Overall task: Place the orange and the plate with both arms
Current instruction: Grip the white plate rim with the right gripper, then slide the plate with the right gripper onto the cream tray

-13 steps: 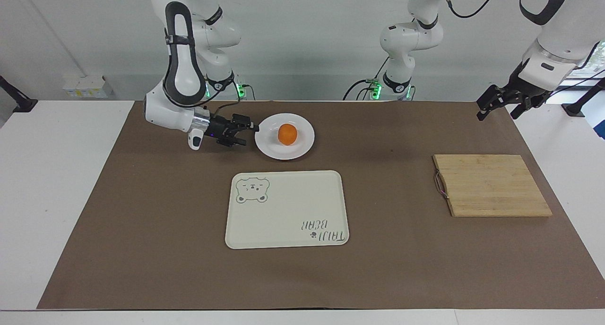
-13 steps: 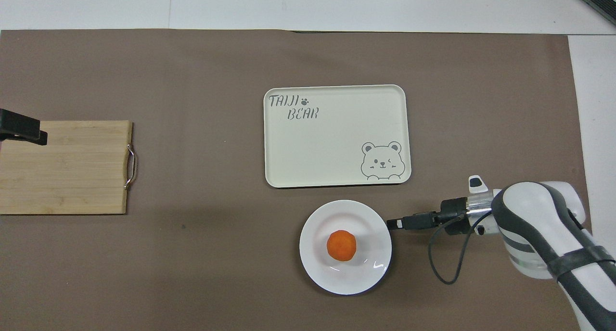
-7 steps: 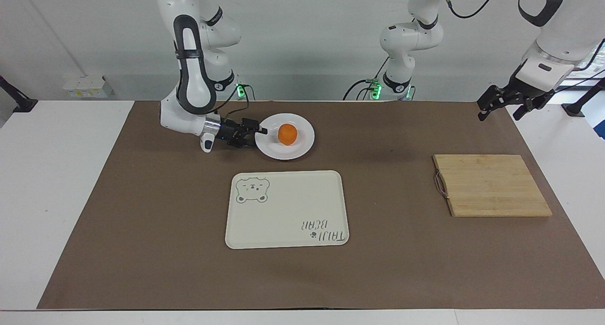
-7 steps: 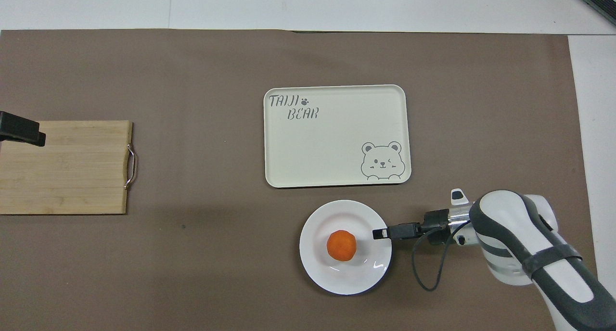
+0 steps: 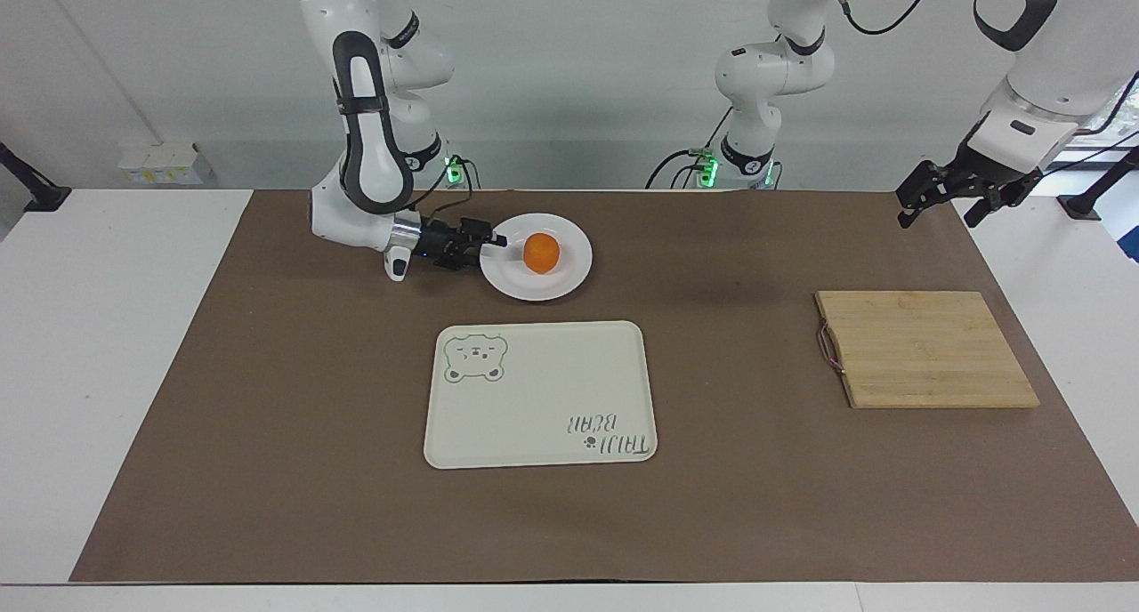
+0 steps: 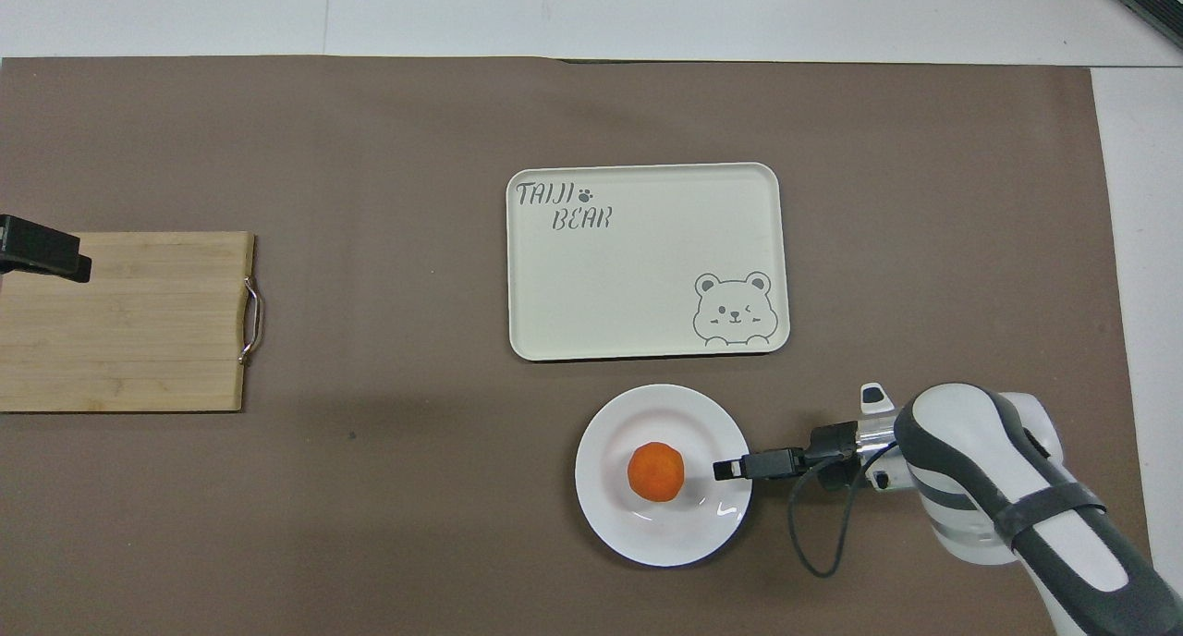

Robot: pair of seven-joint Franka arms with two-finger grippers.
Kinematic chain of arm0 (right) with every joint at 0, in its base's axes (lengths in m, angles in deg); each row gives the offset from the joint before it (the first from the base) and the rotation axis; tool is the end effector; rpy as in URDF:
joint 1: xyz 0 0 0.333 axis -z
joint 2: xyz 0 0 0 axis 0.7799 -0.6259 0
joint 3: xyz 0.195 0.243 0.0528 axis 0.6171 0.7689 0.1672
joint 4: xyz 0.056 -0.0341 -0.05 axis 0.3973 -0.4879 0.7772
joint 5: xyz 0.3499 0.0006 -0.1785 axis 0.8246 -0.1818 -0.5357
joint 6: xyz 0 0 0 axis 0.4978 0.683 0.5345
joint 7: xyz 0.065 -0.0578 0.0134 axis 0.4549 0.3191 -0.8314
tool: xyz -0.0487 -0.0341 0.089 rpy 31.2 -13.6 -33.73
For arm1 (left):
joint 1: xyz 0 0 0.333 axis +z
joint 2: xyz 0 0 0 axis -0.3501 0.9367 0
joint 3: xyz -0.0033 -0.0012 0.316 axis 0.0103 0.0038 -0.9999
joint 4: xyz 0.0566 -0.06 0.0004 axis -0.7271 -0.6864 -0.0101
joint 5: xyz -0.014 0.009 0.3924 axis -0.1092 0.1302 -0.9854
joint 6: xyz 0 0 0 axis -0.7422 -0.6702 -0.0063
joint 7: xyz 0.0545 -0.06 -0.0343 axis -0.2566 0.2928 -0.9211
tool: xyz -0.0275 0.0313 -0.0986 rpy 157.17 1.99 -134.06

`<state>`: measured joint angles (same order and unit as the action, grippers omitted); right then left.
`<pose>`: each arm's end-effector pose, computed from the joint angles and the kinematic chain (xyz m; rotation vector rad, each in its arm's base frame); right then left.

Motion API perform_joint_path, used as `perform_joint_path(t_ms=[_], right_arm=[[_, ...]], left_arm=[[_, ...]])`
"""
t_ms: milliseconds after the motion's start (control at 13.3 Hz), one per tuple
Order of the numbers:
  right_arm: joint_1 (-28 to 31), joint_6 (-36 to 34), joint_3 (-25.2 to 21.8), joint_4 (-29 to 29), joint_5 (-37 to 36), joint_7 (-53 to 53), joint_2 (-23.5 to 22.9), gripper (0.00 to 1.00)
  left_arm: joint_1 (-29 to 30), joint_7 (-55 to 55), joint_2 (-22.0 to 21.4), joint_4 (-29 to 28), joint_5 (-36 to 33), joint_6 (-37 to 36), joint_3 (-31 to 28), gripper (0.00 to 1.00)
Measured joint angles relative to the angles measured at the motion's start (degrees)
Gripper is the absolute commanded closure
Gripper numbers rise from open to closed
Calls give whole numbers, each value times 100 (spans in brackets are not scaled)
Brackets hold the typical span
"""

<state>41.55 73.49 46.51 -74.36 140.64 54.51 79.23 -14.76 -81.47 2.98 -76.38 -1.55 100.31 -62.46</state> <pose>0.3928 0.0861 0.2403 -2.1401 -0.0021 0.2271 0.5624 0.0118 0.6269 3.1399 -0.0900 -0.0428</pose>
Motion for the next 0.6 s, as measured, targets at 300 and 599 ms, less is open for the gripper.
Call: perform_joint_path(t_ms=[300, 599], right_arm=[[0, 15, -1, -49, 68, -49, 0, 100], [-138, 242, -1, -32, 69, -54, -10, 100]], left_arm=[[0, 1, 0, 0, 0, 0, -14, 0], [0, 2, 0, 0, 0, 0, -12, 0]])
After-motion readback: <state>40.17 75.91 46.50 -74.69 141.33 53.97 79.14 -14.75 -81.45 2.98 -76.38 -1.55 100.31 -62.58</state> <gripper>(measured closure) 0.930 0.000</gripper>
